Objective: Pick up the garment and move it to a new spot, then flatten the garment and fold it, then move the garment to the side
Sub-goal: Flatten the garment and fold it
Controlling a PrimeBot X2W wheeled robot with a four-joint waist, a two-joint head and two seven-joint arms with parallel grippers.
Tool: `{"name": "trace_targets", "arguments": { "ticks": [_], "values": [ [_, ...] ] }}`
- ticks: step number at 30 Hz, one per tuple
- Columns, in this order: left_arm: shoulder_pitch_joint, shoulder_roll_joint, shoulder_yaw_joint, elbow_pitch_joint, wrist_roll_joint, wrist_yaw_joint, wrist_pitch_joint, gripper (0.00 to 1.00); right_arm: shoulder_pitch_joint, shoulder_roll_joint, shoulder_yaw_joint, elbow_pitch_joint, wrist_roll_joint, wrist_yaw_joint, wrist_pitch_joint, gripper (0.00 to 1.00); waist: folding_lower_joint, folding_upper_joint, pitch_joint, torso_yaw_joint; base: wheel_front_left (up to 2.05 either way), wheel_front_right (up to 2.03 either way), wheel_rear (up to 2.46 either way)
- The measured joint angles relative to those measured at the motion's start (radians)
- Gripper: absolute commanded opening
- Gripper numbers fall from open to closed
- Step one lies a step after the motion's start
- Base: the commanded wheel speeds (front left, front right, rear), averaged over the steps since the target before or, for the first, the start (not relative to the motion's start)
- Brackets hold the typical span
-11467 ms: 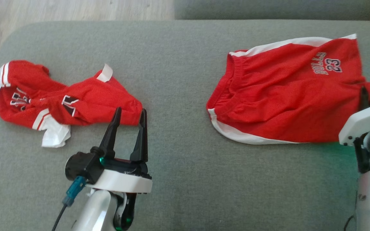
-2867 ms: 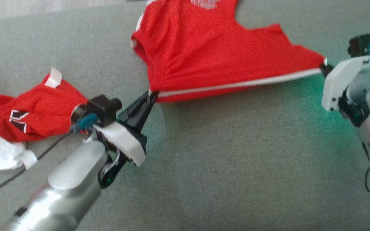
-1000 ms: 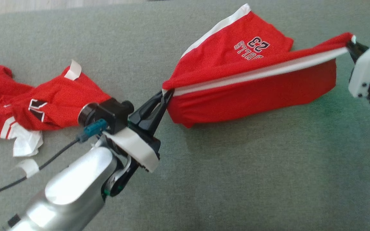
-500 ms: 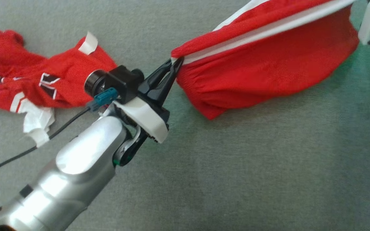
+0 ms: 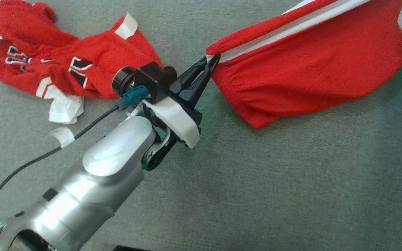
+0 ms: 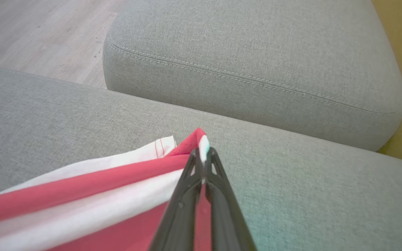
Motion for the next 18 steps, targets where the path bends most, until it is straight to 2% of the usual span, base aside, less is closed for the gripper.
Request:
{"name": "trace_targets", "arguments": {
  "ticks": [2, 3, 4, 5, 11, 18],
  "values": [
    [-0.007, -0.011, 0.0, 0.016, 0.0, -0.003, -0.005, 0.0, -0.02, 0.0, 0.001, 0.028, 0.001, 0.0, -0.016, 0.0, 0.0, 0.0, 0.007, 0.013, 0.0, 0.0, 0.0],
    [-0.012, -0.016, -0.001, 0.027, 0.0, -0.003, -0.006, 0.25, -0.029, 0.0, 0.002, 0.042, 0.002, 0.0, -0.023, 1.0, 0.0, 0.0, 0.01, 0.019, 0.0, 0.0, 0.0],
    [-0.016, -0.02, -0.001, 0.036, 0.0, -0.003, -0.006, 0.68, -0.037, 0.001, 0.001, 0.054, 0.002, 0.0, -0.036, 1.0, 0.0, 0.0, 0.013, 0.024, 0.0, 0.0, 0.0],
    [-0.018, -0.023, -0.001, 0.045, 0.0, -0.003, -0.007, 1.0, -0.045, 0.001, 0.0, 0.069, 0.002, 0.0, -0.042, 1.0, 0.0, 0.0, 0.015, 0.028, 0.0, 0.0, 0.0],
    [-0.019, -0.028, 0.004, 0.097, -0.001, -0.001, -0.031, 1.0, -0.062, 0.002, 0.023, 0.12, 0.01, 0.0, -0.115, 1.0, 0.0, 0.0, 0.008, 0.024, 0.0, 0.0, 0.0],
    [-0.018, -0.007, 0.073, 0.107, -0.022, 0.036, -0.098, 1.0, -0.057, 0.001, 0.063, 0.112, 0.096, 0.0, -0.288, 1.0, -0.0001, 0.0, -0.043, -0.02, 0.0, 0.0, 0.0]
  ]
}}
